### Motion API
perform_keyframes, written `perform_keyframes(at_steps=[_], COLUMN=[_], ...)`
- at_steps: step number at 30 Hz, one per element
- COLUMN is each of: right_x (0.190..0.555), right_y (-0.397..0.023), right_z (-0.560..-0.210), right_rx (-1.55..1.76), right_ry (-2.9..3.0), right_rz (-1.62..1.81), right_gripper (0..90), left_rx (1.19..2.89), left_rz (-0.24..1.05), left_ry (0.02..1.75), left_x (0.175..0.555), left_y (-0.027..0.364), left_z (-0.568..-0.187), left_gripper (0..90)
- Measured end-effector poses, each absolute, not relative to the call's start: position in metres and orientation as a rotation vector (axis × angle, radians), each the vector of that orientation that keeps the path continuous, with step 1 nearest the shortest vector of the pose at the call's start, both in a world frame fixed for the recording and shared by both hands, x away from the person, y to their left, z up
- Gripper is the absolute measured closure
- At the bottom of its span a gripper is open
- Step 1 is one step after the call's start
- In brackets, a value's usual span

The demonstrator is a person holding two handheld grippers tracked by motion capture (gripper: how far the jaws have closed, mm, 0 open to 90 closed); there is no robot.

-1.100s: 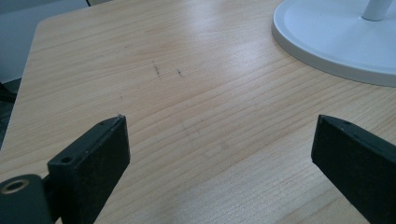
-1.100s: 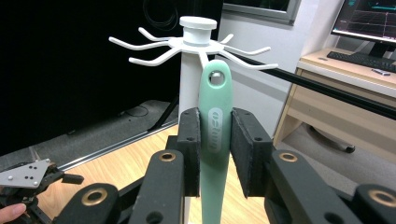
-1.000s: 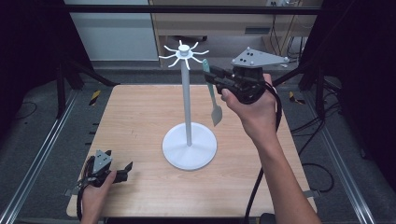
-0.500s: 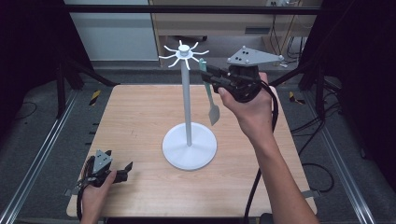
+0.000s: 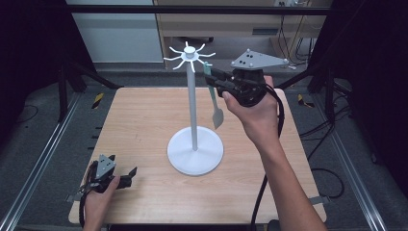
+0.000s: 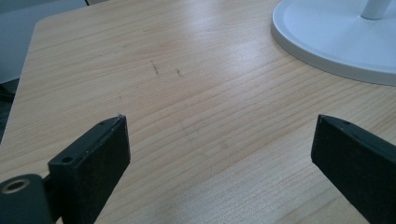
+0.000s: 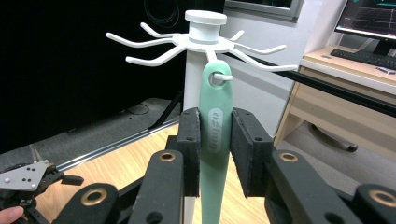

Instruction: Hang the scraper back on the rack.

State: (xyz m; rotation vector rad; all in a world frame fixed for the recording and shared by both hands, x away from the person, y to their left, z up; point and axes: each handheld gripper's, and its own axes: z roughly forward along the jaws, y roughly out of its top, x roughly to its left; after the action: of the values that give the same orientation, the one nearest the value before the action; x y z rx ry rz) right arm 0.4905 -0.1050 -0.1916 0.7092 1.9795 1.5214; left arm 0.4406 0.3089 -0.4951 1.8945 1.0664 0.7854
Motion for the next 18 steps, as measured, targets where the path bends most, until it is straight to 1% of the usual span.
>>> perform_keyframes(at_steps=[12, 15, 16, 18], right_x=[0.4896, 0.4890, 0.4879, 0.4859], right_y=[-0.1044, -0.1048, -0.1060, -0.1072], right_z=[-0.1919, -0.1922, -0.1923, -0.1923], right_rx=[0.713, 0.712, 0.718, 0.715], right_ry=[1.976, 1.974, 1.966, 1.959], right_rz=[1.514, 1.522, 1.536, 1.533], right_gripper=[73.0, 70.6, 67.7, 66.8], left_rx=[1.898, 1.895, 1.893, 1.893], left_rz=[0.783, 0.785, 0.786, 0.787], left_ry=[1.069, 1.071, 1.073, 1.073], left_x=[0.4408, 0.4408, 0.4409, 0.4410], left_y=[0.3092, 0.3095, 0.3097, 0.3095], left_z=[-0.4953, -0.4953, -0.4953, -0.4953], left_gripper=[4.1, 4.1, 4.0, 3.9])
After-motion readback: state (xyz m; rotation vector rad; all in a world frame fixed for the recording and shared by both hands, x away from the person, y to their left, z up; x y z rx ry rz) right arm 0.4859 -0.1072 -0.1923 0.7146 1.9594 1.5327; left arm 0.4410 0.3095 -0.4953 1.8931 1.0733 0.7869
